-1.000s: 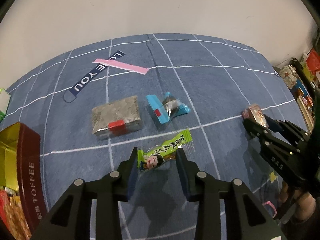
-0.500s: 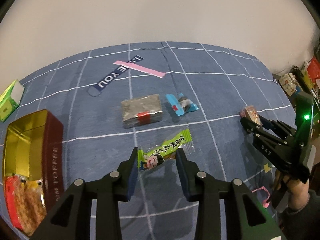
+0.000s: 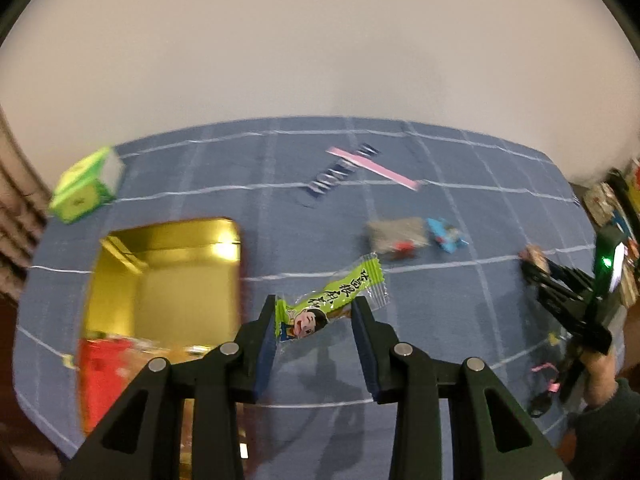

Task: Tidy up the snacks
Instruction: 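Carry the green candy stick with the left tool over the gold tin, then lower the green candy stick into the gold tin and open the left tool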

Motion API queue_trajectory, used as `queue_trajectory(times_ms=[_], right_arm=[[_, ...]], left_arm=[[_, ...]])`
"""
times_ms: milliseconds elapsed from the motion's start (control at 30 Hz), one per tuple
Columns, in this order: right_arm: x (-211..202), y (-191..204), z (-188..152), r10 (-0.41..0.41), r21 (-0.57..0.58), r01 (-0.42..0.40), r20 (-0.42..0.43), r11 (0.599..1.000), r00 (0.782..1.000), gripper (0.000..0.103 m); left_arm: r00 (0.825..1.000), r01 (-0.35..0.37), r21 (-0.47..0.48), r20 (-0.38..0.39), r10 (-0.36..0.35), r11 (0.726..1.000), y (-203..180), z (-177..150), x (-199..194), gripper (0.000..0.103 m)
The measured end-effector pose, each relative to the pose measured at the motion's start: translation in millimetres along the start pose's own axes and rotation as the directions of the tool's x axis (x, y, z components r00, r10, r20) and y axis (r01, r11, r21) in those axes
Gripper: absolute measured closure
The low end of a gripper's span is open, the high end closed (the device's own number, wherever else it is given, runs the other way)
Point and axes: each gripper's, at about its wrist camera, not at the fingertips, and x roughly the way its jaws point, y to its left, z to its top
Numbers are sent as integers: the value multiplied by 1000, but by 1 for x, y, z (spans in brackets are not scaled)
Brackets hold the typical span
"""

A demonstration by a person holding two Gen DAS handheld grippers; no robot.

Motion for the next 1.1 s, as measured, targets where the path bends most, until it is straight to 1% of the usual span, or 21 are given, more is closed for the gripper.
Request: queue_trajectory(times_ms=[100, 267, 367, 467, 567, 667, 800, 967, 1100], right_arm=[[0, 1, 0, -3, -4, 3, 0, 1000, 1000, 71], [0, 1, -1, -5, -5, 5, 1, 1000, 1000, 71], [0, 0, -1, -6, -5, 6, 1, 1000, 1000, 71], [0, 0, -1, -9, -8, 9, 1, 1000, 1000, 71], [0, 1, -1, -11, -10, 11, 1, 1000, 1000, 71], [0, 1, -1, -11, -10, 11, 0, 1000, 1000, 71], [0, 2, -1, -11, -10, 11, 1, 1000, 1000, 71], [0, 1, -1, -12, -10, 12, 1, 1000, 1000, 71], [0, 2, -1, -12, -12, 12, 1, 1000, 1000, 71]], left_arm=[[999, -46, -37, 4, 46, 998, 34, 5, -4, 67], [993, -114, -77, -27, 112, 991, 82, 10, 6, 67], [988, -142, -100, -82, 134, 985, 111, 12, 22, 67], [982, -148, -126, -140, 130, 981, 132, 14, 38, 67], [975, -160, -135, -178, 135, 978, 148, 15, 51, 67], [968, -177, -130, -203, 149, 976, 155, 14, 63, 67], [960, -178, -133, -242, 142, 975, 161, 10, 78, 67], [952, -184, -129, -269, 144, 974, 162, 7, 89, 67], [950, -184, -133, -280, 142, 974, 165, 6, 92, 67]])
